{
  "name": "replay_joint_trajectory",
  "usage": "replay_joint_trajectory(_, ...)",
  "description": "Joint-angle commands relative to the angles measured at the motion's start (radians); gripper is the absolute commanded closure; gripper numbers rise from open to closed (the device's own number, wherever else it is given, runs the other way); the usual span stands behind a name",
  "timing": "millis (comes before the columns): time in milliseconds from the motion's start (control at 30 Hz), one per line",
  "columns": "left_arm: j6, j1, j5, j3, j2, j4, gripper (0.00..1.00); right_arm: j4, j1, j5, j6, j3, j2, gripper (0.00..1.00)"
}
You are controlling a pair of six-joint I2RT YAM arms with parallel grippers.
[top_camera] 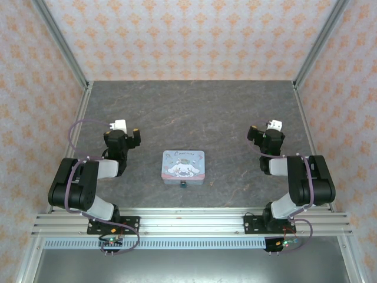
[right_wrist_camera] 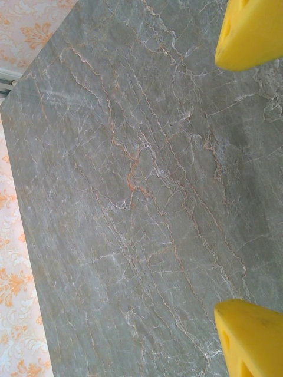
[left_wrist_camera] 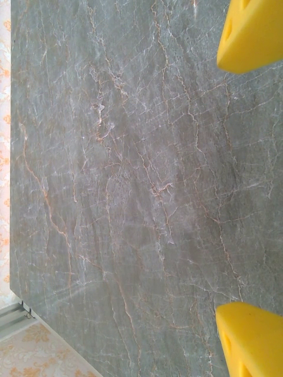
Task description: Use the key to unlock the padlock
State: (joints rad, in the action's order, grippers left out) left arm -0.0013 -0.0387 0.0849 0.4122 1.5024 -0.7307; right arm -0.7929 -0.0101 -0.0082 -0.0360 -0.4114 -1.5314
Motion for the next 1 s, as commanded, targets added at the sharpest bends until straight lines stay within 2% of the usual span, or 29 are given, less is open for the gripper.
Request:
replay_joint_trajectory(0, 0.007, 0.000, -0.002, 0.017, -0.004, -0.006, 0.00, -0.002, 0.001, -0.009, -0.006, -0.001, 0.003, 0.01)
replay_joint_trajectory(233, 0.012, -0.004, 0.004, 0.014, -0.005, -0.014, 0.00, -0.008, 0.004, -0.010, -0.004, 0.003, 0.009, 0.01)
replay_joint_trajectory(300, 0.011, -0.008, 0.015, 0.042, -0.026, 0.048, 0.00, 0.003, 0.004, 0.015, 0.007, 0.002, 0.030, 0.01)
replay_joint_trajectory(433, -0.007, -0.009, 0.045, 0.173, -0.097, 0.328, 0.00, 0.273, 0.003, 0.086, 0.047, -0.096, 0.156, 0.01)
replay_joint_trajectory(500, -0.035, -0.009, 0.074, 0.215, -0.132, 0.426, 0.00, 0.428, 0.005, 0.081, 0.098, -0.157, 0.189, 0.01)
replay_joint_trajectory(633, -0.183, -0.010, 0.071, 0.349, -0.199, 0.717, 0.00, 0.638, 0.005, 0.039, 0.395, -0.255, 0.243, 0.01)
replay_joint_trajectory(700, -0.258, -0.012, 0.018, 0.417, -0.223, 0.863, 0.00, 0.676, 0.006, -0.023, 0.478, -0.249, 0.289, 0.01)
replay_joint_trajectory(833, -0.397, -0.035, -0.118, 0.516, -0.265, 1.103, 0.00, 0.488, 0.005, -0.275, 0.620, -0.112, 0.401, 0.01)
replay_joint_trajectory(967, -0.461, -0.110, -0.229, 0.494, -0.331, 1.183, 0.00, 0.671, -0.036, -0.442, 0.690, -0.149, 0.403, 0.00)
